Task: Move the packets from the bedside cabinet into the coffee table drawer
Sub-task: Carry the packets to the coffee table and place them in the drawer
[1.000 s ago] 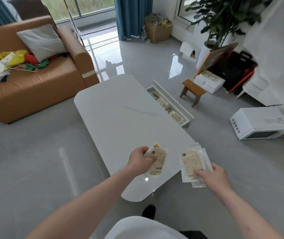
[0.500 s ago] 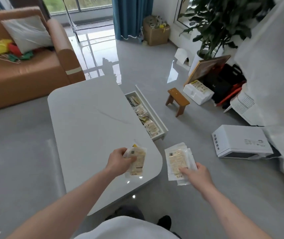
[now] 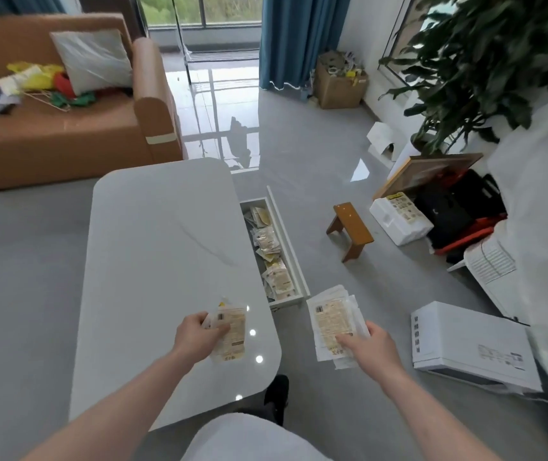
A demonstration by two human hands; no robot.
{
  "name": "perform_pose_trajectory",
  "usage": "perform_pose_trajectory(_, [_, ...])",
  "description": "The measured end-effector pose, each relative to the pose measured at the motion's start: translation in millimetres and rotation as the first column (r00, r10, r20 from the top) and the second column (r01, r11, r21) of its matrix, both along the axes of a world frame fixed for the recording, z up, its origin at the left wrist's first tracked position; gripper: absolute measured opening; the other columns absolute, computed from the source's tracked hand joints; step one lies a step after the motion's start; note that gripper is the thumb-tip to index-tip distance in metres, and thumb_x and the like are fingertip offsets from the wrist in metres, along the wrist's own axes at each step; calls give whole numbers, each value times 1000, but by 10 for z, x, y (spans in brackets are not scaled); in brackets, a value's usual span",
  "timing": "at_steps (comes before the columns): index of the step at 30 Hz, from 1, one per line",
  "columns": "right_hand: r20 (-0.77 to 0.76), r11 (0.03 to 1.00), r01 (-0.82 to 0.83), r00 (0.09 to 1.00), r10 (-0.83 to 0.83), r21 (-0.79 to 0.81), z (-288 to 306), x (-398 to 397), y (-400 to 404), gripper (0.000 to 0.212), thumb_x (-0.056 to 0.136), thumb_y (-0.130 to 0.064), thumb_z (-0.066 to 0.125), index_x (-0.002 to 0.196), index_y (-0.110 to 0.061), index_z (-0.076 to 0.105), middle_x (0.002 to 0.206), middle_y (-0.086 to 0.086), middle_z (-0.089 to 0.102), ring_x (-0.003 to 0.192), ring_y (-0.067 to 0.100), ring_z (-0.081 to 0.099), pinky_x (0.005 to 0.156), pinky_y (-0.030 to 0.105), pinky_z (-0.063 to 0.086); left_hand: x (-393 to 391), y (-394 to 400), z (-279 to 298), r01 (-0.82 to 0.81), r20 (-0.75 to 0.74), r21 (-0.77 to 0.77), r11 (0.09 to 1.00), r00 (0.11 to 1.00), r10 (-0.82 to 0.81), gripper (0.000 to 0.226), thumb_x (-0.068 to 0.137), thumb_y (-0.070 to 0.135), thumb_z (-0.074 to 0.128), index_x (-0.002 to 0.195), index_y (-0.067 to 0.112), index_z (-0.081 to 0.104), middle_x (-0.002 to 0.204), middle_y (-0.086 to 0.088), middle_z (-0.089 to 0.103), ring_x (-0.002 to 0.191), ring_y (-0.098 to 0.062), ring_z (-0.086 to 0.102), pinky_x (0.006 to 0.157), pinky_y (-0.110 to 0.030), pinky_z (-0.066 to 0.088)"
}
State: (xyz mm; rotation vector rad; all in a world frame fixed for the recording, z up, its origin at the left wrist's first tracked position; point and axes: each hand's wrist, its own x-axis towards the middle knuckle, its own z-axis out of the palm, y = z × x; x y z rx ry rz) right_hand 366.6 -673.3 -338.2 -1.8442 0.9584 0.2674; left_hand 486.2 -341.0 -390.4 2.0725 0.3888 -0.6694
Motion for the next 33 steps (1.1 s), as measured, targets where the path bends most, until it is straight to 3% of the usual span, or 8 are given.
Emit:
perform_pose_trajectory(10, [-15,1000,12,1000,-12,14,-41,685,-1147,19,86,-22,81,101,-31,72,93,-13,79,83,6,74,61,20,52,886,-1457,4,123,53,-1,992,991,-123,18,84,35,83,88,19,74,85,4,76,80,-17,73,70,-39,62])
perform_pose_trajectory(13, [-35,999,-39,999,39,24,-130,1023,-1413,19,86,-19,82,100,-29,73,91,-12,78,82,7,74,62,20,53,1095,-1685,-47,96,51,9,995,994,-96,17,84,36,84,89,22,75,85,6,76,78,-14,74,72,-38,63])
perform_pose_trajectory(18, [-89,987,-156,984,158,22,-239,1575,-1924,14,86,-24,81,95,-32,73,77,-21,76,63,-6,70,44,7,44,1234,-1992,-216,-41,0,67,997,999,42,19,83,36,85,87,21,75,84,6,76,78,-14,73,71,-37,62])
perform_pose_trajectory(21, [-124,973,-229,965,232,40,-377,1929,-2239,19,86,-23,82,102,-29,75,85,-16,79,76,2,75,59,19,55,1289,-2193,-337,-122,-18,104,987,992,124,22,81,41,86,84,23,75,81,8,76,75,-10,72,62,-29,57])
perform_pose_trajectory(25, [-196,941,-335,920,339,54,-552,2511,-2495,22,87,-19,80,108,-22,73,93,-10,77,83,10,74,62,25,57,1460,-2502,-391,-239,-2,118,964,970,241,24,80,49,85,81,27,75,75,12,75,68,-5,70,54,-21,51])
perform_pose_trajectory(33, [-233,883,-449,852,469,136,-758,3327,-2247,22,85,-19,79,105,-25,72,98,-4,78,90,17,75,85,44,63,1843,-2608,-574,-317,-66,135,939,942,328,29,76,52,87,80,26,74,76,8,75,71,-10,71,67,-36,61])
